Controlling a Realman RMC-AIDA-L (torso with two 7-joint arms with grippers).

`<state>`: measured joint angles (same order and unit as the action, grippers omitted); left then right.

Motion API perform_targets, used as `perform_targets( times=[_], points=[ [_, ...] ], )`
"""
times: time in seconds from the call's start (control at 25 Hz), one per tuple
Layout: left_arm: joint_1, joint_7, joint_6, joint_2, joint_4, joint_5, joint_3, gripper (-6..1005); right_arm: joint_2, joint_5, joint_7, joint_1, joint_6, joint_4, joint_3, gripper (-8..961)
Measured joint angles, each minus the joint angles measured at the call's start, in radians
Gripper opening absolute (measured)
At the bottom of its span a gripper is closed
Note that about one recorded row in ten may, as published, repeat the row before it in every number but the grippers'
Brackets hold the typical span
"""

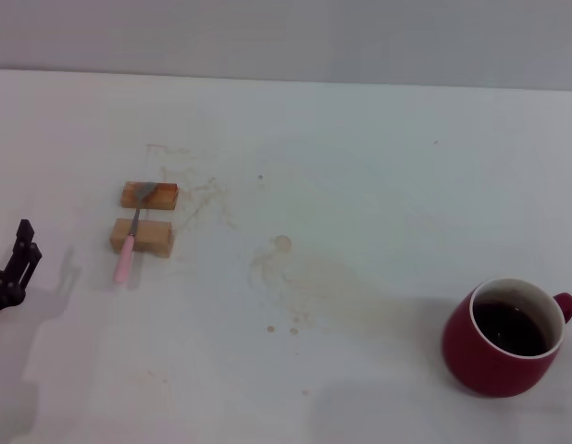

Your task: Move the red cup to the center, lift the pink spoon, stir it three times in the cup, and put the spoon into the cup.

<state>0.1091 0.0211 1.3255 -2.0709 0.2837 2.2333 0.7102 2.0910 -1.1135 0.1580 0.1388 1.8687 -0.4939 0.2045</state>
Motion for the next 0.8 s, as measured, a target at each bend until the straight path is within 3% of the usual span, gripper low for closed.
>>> perform_targets(
  times=[0.48,0.8],
  points=[
    [0.009,0.002,-0.02,0.002,0.0,-0.004,0.0,808,0.001,-0.003,0.001,-0.075,0.012,-0.085,0.032,0],
    [0.037,0.004,-0.047,0.002,0.0,-0.006,0.001,808,0.001,-0.004,0.002,-0.078,-0.05,-0.133,0.049,0]
  ],
)
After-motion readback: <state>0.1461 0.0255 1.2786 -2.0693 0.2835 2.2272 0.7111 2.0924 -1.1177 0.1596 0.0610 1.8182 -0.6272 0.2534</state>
